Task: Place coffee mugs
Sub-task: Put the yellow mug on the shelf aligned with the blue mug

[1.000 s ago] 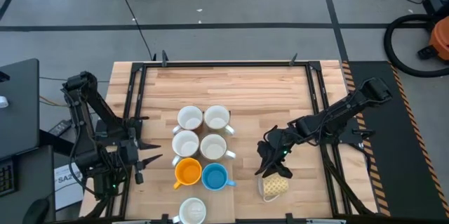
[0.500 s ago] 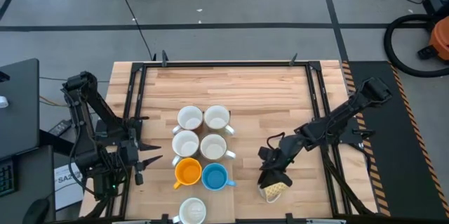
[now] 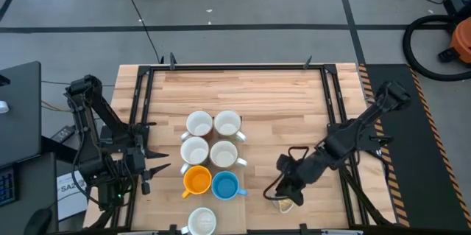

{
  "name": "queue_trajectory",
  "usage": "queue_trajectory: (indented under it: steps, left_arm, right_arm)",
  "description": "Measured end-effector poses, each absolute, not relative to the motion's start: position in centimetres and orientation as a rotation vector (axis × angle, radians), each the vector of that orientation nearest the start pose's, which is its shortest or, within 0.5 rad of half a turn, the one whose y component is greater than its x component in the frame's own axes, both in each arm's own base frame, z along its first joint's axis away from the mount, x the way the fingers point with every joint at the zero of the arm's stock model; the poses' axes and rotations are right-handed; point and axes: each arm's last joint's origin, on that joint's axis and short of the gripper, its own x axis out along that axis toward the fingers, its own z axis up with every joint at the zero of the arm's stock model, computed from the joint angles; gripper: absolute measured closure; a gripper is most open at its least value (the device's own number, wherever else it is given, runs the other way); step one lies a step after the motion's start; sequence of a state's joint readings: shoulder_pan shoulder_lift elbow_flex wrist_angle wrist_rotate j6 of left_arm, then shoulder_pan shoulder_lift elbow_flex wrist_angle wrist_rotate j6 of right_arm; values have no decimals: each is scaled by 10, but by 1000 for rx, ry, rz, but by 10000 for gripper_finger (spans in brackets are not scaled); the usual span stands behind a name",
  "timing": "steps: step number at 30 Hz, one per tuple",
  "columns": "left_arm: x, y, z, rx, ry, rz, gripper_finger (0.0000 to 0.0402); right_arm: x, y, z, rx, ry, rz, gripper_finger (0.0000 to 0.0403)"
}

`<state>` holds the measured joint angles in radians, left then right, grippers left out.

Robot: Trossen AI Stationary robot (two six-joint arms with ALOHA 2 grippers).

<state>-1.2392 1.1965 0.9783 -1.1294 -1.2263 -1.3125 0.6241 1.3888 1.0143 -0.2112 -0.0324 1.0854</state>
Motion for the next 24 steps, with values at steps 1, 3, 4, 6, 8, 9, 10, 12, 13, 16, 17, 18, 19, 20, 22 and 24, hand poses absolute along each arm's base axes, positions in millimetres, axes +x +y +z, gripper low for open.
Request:
queue_trajectory:
  steps: [1, 3, 4, 6, 8, 9, 10, 12, 13, 16, 17, 18, 19, 20, 22, 24]
  left_arm:
    - [89, -173, 279, -22, 337, 246, 258]
    - [89, -174, 279, -22, 337, 246, 258]
    - [89, -174, 279, -22, 337, 246, 258]
    - [89, -174, 279, -22, 337, 246, 258]
    - [89, -174, 279, -22, 337, 246, 258]
    - [89, -174, 279, -22, 337, 246, 258]
    - [89, -174, 279, -23, 337, 246, 258]
    - [89, -174, 279, -24, 337, 246, 258]
    - [89, -174, 279, -24, 337, 246, 258]
    - [89, -174, 279, -25, 337, 246, 258]
    - [89, -174, 279, -26, 341, 245, 258]
    - [89, -174, 279, -27, 347, 243, 258]
    - [89, -174, 279, -29, 352, 242, 258]
    - [88, -174, 279, -30, 356, 241, 258]
    - [88, -174, 278, -32, 361, 239, 258]
    - [88, -174, 279, -32, 361, 239, 258]
  right_arm:
    - [242, 179, 280, 838, 873, 198, 282]
    - [237, 181, 290, 839, 890, 94, 282]
    - [234, 181, 294, 847, 887, 43, 282]
    - [230, 183, 298, 864, 872, -35, 282]
    - [228, 185, 300, 887, 845, -75, 283]
    - [229, 187, 299, 905, 835, -89, 284]
    - [229, 189, 297, 917, 836, -100, 285]
    - [232, 194, 289, 927, 866, -121, 288]
    - [235, 197, 284, 938, 888, -119, 288]
    - [243, 207, 271, 964, 964, -93, 289]
    - [246, 210, 267, 966, 991, -83, 289]
    - [250, 213, 265, 964, 1019, -77, 289]
    - [253, 216, 263, 961, 1050, -74, 289]
    - [255, 218, 262, 952, 1081, -73, 289]
    - [258, 222, 260, 922, 1137, -92, 289]
    - [259, 224, 255, 875, 1205, -104, 289]
